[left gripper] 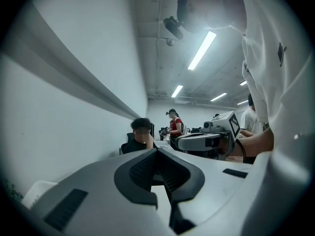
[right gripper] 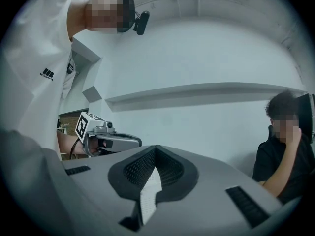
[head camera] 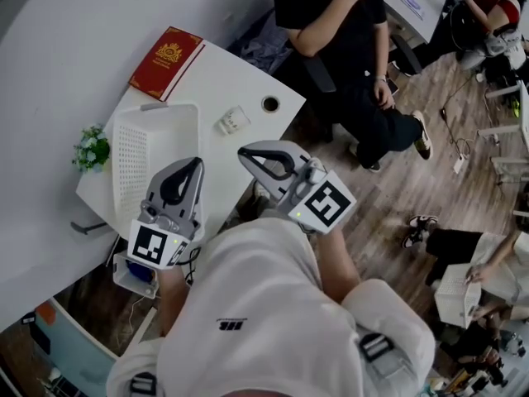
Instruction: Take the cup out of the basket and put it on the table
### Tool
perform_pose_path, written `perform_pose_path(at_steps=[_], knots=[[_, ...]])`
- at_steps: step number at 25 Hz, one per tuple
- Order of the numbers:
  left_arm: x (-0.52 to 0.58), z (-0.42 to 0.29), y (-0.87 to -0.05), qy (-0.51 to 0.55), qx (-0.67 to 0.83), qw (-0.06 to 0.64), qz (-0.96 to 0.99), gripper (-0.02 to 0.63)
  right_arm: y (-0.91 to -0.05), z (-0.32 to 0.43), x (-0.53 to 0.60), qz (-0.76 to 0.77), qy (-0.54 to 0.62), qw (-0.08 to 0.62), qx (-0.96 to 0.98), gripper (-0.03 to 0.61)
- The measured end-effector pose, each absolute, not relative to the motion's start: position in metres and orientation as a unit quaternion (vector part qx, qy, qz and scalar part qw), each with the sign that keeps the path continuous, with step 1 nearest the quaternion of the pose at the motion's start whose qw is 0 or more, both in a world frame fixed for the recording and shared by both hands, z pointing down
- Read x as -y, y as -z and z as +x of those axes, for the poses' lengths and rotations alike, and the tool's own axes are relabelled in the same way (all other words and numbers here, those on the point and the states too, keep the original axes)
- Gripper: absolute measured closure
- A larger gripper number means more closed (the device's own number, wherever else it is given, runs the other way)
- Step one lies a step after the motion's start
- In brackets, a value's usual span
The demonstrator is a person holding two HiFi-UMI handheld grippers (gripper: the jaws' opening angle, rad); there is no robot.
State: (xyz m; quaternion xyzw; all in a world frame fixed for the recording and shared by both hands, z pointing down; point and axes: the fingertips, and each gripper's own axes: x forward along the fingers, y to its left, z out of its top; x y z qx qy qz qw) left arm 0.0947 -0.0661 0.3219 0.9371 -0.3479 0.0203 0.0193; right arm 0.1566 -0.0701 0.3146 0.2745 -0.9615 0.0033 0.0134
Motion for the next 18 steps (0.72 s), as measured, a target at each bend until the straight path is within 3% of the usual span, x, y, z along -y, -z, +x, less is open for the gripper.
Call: perform_pose_path(at_steps=[18], knots=[[0.038,0.070,-0.309,-0.007,0.370,0.010,0.929,0.604,-0.300,0.126,0.045,0.241,0.025,0.022,0.970,0.566]])
